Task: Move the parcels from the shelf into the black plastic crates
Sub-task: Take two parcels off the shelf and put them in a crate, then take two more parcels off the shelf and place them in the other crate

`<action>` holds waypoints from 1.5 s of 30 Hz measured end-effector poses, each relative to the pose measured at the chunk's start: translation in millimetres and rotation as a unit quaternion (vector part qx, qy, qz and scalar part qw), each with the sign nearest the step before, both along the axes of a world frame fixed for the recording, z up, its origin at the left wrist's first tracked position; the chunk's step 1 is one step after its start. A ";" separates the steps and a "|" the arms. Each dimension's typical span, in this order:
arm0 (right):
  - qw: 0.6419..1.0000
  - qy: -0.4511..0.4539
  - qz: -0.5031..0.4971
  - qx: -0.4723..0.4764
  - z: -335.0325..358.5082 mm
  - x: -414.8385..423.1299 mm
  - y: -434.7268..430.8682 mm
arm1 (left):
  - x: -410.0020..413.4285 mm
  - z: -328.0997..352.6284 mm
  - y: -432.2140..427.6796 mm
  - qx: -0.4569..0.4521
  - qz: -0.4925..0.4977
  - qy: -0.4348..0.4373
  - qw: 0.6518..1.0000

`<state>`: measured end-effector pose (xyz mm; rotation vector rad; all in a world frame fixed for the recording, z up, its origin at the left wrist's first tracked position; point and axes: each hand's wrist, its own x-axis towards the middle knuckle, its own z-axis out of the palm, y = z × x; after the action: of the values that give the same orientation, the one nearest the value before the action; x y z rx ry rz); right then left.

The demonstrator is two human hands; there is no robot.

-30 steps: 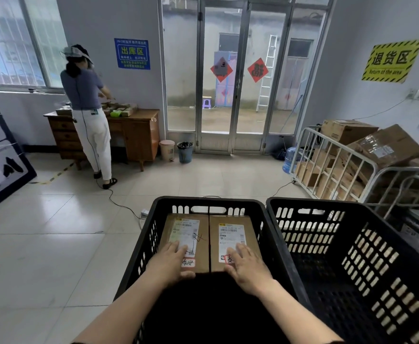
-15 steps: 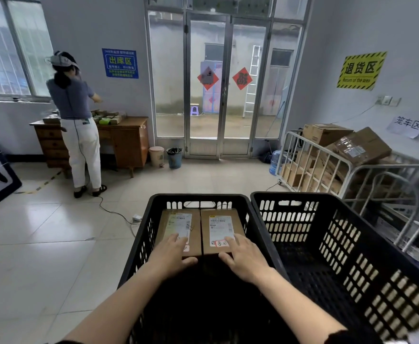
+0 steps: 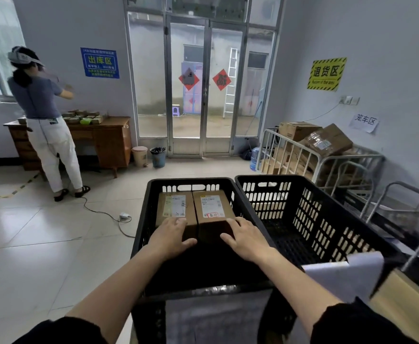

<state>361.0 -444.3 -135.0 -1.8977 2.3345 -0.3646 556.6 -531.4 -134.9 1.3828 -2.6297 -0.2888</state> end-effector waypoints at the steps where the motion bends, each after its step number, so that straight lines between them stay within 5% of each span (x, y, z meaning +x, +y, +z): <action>1: 1.000 0.000 -0.009 0.002 -0.3 2.3 10.3 | 1.3 2.2 6.1 -0.006 -0.006 0.001 1.000; 24: 0.954 -0.006 -0.299 0.003 19.6 -67.1 309.3 | -141.9 30.5 215.4 -0.033 -0.262 -0.001 0.965; 45: 0.874 0.003 -0.485 -0.002 54.2 -117.7 669.5 | -289.6 57.9 555.8 -0.010 -0.472 0.041 0.881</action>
<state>243.3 225.2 -80.8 -0.5515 3.0912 -0.4182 266.9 24.3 -77.0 -0.0374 -2.9863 -0.3974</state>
